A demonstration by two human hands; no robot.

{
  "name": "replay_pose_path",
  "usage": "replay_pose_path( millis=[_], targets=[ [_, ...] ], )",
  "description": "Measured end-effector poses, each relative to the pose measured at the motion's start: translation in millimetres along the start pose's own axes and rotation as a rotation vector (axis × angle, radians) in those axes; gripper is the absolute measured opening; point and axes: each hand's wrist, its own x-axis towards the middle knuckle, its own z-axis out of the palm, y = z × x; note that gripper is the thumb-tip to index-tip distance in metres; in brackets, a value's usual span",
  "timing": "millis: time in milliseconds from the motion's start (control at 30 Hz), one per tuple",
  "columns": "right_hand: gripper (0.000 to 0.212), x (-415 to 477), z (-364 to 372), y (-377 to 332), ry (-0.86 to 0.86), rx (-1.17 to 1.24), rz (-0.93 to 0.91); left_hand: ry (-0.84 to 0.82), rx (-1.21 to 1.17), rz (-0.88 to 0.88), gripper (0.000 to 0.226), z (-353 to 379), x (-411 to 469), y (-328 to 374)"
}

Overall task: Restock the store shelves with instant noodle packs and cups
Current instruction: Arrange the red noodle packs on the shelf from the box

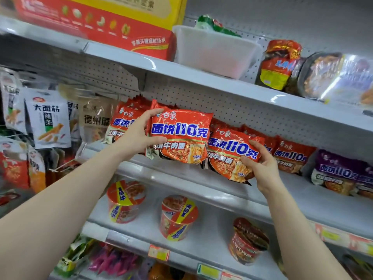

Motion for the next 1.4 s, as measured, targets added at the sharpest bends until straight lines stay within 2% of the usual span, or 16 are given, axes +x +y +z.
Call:
replay_pose_path(
  millis=[367, 467, 767, 1000, 1200, 1267, 1400],
  targets=[
    [0.058, 95, -39, 29, 0.028, -0.142, -0.034, 0.008, 0.058, 0.047, 0.078, 35, 61, -20],
    [0.056, 119, -31, 39, 0.001, -0.220, -0.052, -0.002, 0.062, 0.045, 0.078, 41, 70, -28],
    [0.055, 190, 12, 90, -0.018, -0.252, -0.082, -0.013, 0.081, 0.015, 0.077, 45, 96, -50],
    [0.048, 220, 19, 109, 0.093, -0.522, -0.113, -0.042, 0.099, 0.015, 0.076, 51, 110, -60],
    [0.063, 213, 16, 103, 0.086, -0.804, -0.112, -0.097, 0.118, 0.045, 0.079, 65, 114, -62],
    [0.062, 201, 13, 86, 0.077, -0.768, -0.150, -0.116, 0.116, 0.053, 0.080, 74, 116, -60],
    [0.042, 160, 5, 49, 0.034, -0.544, -0.175, -0.148, 0.099, 0.088, 0.081, 99, 118, -55]
  ],
)
